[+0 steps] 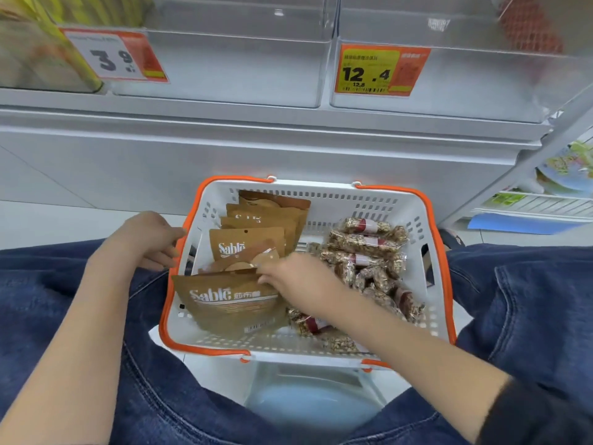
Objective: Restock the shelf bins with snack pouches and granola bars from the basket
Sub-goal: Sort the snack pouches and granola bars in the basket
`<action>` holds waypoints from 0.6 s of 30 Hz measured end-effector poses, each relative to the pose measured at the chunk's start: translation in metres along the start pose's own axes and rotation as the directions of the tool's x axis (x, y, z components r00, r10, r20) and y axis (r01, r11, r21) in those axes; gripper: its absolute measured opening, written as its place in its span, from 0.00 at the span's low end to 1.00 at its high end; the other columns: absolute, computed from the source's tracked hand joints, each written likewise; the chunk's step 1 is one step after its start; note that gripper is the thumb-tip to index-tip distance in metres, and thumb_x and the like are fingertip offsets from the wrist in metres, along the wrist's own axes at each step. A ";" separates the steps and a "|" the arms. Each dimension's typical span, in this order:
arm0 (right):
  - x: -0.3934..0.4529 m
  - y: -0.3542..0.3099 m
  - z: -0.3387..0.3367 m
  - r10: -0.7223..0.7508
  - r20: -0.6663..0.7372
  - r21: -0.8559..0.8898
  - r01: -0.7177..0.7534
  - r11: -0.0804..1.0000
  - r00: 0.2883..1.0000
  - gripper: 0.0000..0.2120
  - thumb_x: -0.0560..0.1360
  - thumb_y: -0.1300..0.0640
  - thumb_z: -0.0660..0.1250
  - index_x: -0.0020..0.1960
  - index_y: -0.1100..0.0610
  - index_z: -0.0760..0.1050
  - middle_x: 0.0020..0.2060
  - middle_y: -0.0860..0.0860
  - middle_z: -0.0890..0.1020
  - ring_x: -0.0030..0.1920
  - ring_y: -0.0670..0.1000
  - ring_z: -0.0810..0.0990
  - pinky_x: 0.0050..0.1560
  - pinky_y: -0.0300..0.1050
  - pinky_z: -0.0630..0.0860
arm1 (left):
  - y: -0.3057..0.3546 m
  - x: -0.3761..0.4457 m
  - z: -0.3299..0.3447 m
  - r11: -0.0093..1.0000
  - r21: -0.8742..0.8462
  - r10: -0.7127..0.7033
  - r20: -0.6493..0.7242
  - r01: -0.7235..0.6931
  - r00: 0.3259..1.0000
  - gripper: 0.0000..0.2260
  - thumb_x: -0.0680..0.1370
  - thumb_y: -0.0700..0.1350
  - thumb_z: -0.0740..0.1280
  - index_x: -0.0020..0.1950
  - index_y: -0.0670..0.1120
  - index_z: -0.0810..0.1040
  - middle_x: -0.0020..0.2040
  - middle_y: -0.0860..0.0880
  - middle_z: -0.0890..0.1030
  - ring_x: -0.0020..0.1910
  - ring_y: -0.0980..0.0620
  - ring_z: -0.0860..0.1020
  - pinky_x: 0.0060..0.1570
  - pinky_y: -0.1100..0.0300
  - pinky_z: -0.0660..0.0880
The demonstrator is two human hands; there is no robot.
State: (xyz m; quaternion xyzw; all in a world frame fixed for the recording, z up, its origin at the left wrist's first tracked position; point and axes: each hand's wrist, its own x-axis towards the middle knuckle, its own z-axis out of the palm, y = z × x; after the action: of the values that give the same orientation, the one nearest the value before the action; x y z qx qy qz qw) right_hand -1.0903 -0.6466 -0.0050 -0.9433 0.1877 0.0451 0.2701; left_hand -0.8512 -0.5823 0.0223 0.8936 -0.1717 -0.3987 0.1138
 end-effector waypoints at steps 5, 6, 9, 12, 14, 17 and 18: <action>0.010 -0.006 0.075 0.146 0.305 0.131 -0.194 0.972 0.941 0.25 0.73 0.77 0.56 0.66 0.60 0.70 0.59 0.60 0.79 0.55 0.59 0.80 0.54 0.53 0.78 | 0.003 0.005 0.015 0.983 0.055 0.182 -0.083 -0.178 0.980 0.08 0.78 0.46 0.65 0.51 0.41 0.75 0.43 0.42 0.82 0.40 0.46 0.81 0.40 0.55 0.77; 0.009 -0.005 0.078 0.148 0.343 0.174 -0.217 0.961 0.928 0.29 0.73 0.77 0.54 0.70 0.59 0.67 0.62 0.60 0.78 0.57 0.59 0.79 0.53 0.50 0.77 | 0.006 0.005 0.020 0.974 0.084 0.218 -0.090 -0.211 0.972 0.08 0.78 0.46 0.65 0.51 0.42 0.75 0.43 0.43 0.82 0.40 0.47 0.81 0.42 0.54 0.77; 0.006 0.003 0.075 0.114 0.494 0.343 -0.314 0.885 0.862 0.28 0.78 0.72 0.55 0.75 0.53 0.61 0.68 0.57 0.72 0.66 0.56 0.72 0.59 0.47 0.72 | 0.014 0.007 0.041 0.915 0.243 0.350 -0.078 -0.323 0.934 0.07 0.78 0.47 0.64 0.52 0.45 0.76 0.45 0.45 0.81 0.42 0.47 0.81 0.45 0.54 0.77; -0.002 0.026 0.053 0.165 0.499 0.456 -0.420 0.784 0.851 0.22 0.80 0.53 0.62 0.73 0.52 0.64 0.69 0.53 0.72 0.67 0.52 0.71 0.66 0.48 0.69 | 0.027 0.005 0.070 0.833 0.336 0.479 -0.041 -0.440 0.877 0.06 0.78 0.46 0.62 0.52 0.47 0.76 0.47 0.47 0.79 0.46 0.49 0.77 0.45 0.56 0.73; -0.015 0.051 0.033 0.375 0.356 0.574 -0.517 0.635 0.856 0.22 0.79 0.48 0.61 0.71 0.53 0.67 0.66 0.49 0.74 0.65 0.51 0.73 0.63 0.45 0.70 | 0.038 -0.001 0.092 0.783 0.341 0.560 -0.023 -0.520 0.828 0.05 0.78 0.45 0.62 0.51 0.48 0.77 0.46 0.50 0.80 0.45 0.49 0.77 0.46 0.55 0.75; -0.051 0.102 0.024 0.807 -0.086 0.429 -0.709 0.559 0.584 0.24 0.79 0.48 0.62 0.71 0.57 0.63 0.66 0.52 0.72 0.65 0.56 0.71 0.62 0.49 0.70 | 0.057 -0.009 0.134 0.686 0.322 0.654 0.121 -0.652 0.747 0.06 0.79 0.44 0.62 0.53 0.48 0.77 0.48 0.51 0.80 0.44 0.51 0.78 0.46 0.53 0.78; -0.064 0.114 0.029 0.866 -0.125 0.338 -0.800 0.496 0.484 0.26 0.78 0.49 0.63 0.71 0.59 0.61 0.67 0.56 0.70 0.65 0.59 0.70 0.63 0.52 0.69 | 0.063 -0.012 0.150 0.654 0.301 0.670 0.197 -0.694 0.716 0.08 0.79 0.44 0.62 0.55 0.48 0.77 0.50 0.50 0.80 0.45 0.51 0.78 0.46 0.53 0.78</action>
State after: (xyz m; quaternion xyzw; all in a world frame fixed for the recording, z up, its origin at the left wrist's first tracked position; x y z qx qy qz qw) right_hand -1.1922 -0.6993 -0.0741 -0.6879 0.6639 0.0157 0.2929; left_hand -0.9848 -0.6457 -0.0468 0.7545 -0.5670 -0.3190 0.0865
